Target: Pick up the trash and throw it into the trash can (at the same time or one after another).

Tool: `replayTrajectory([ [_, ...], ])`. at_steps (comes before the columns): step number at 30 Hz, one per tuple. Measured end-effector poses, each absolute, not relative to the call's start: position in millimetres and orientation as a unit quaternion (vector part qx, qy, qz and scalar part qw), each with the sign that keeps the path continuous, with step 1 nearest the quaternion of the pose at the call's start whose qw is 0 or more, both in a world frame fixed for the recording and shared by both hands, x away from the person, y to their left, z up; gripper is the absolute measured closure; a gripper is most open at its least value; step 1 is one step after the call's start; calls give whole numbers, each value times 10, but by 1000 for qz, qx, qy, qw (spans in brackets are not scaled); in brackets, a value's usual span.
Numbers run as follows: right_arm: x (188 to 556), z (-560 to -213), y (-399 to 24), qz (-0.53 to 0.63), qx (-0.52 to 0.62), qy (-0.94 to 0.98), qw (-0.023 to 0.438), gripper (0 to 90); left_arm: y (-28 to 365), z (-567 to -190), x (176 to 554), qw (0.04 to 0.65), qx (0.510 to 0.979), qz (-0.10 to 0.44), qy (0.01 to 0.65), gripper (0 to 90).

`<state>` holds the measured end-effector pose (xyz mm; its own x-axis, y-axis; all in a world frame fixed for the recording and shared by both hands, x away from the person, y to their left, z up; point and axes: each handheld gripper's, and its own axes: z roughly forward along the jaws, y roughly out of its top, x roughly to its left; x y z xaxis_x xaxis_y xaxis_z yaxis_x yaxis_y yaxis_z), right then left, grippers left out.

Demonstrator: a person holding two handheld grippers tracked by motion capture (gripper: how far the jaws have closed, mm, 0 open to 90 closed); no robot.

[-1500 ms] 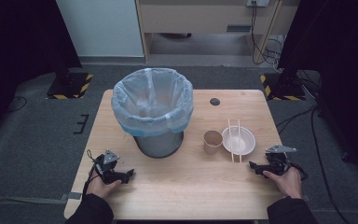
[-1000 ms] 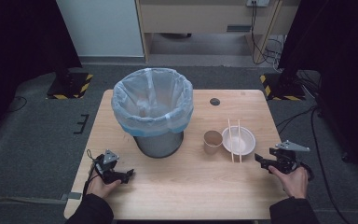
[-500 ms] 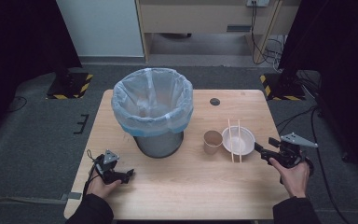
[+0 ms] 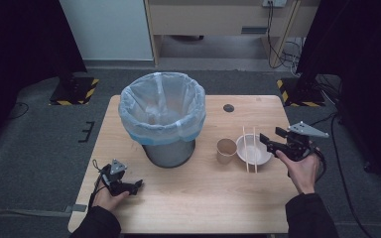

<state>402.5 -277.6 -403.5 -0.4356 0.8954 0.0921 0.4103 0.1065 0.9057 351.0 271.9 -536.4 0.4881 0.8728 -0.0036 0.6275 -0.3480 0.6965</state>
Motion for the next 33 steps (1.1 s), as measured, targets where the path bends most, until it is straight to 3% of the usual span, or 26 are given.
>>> replayTrajectory([
  [12, 4273, -4294, -2682, 471, 488, 688, 259, 399, 2715, -5363, 3509, 325, 799, 189, 470, 0],
  [33, 4366, -4793, -2564, 374, 529, 726, 230, 620, 2697, -5364, 3512, 325, 798, 189, 471, 0],
])
